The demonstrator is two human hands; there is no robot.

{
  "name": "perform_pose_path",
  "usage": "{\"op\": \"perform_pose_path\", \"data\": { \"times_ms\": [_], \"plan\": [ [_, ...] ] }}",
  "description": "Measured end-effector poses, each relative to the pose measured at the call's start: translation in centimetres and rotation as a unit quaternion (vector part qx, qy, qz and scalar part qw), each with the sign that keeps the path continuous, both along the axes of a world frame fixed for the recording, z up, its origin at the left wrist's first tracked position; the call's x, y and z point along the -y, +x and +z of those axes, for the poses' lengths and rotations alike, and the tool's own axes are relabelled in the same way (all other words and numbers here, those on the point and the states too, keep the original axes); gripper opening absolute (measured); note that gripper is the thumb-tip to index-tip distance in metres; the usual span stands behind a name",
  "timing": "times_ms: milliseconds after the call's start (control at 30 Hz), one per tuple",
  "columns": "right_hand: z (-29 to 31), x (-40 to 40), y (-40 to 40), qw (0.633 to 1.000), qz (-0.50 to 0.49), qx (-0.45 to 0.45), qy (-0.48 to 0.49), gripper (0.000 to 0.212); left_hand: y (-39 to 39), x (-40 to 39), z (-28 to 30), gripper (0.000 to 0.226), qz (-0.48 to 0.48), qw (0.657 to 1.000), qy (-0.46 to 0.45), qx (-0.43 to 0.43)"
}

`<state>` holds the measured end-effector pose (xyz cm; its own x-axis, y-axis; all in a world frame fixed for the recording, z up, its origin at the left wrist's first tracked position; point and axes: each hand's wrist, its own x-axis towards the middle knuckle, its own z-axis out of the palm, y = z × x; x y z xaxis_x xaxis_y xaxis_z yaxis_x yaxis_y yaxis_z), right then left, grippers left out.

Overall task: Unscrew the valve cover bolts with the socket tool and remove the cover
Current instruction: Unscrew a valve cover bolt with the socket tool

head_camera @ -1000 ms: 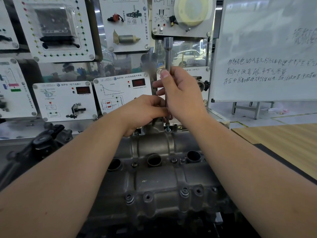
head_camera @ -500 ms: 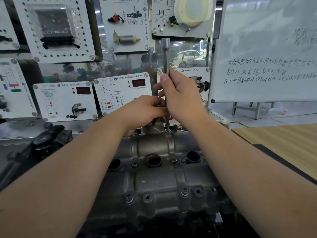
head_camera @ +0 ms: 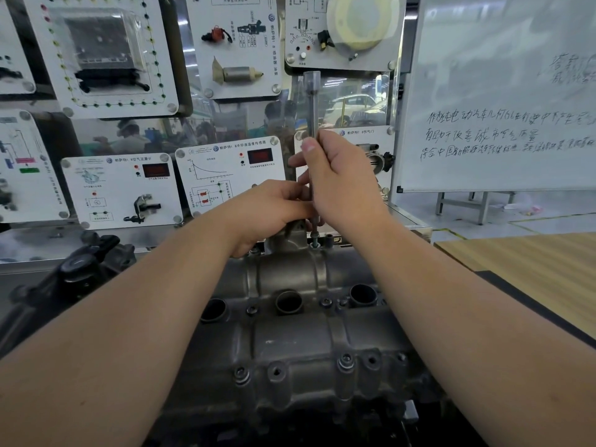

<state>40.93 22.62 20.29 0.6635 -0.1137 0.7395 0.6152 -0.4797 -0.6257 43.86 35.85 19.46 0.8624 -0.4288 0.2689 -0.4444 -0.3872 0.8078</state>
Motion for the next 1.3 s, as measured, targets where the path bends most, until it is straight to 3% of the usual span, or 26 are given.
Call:
{"op": "perform_pose_path", "data": {
  "times_ms": [133, 700, 767, 933, 1100, 1233, 1300],
  "plan": [
    [-0.12, 0.0, 0.1, 0.999, 0.019, -0.009, 0.032, 0.015, 0.01, 0.01, -0.05, 0.018, -0.005, 1.0, -0.005, -0.004],
    [0.02, -0.19, -0.2, 0.999, 0.016, -0.02, 0.02, 0.022, -0.1, 0.0, 0.08, 0.018, -0.01, 1.0, -0.007, -0.008],
    [0.01, -0.22, -0.26, 1.0, 0.012, -0.016, 0.024, 0.031, 0.0, 0.01, 0.06, 0.02, -0.01, 1.0, -0.002, 0.001],
    [0.08, -0.08, -0.26, 1.0, -0.007, 0.006, 0.008, 0.028, 0.1, 0.01, 0.05, 0.026, -0.003, 1.0, 0.013, 0.009],
    [0.01, -0.09, -0.17, 1.0, 0.018, -0.015, 0.01, 0.021, -0.03, -0.07, 0.06, 0.013, -0.007, 1.0, -0.015, -0.016],
    [-0.13, -0.01, -0.05, 0.999, 0.021, -0.017, 0.036, 0.033, -0.07, 0.0, 0.08, 0.02, -0.01, 1.0, -0.015, -0.009],
    [-0.06, -0.02, 0.0, 1.0, 0.009, -0.005, 0.024, 0.023, -0.03, 0.07, 0.06, 0.023, -0.003, 1.0, -0.008, -0.003]
  ]
}}
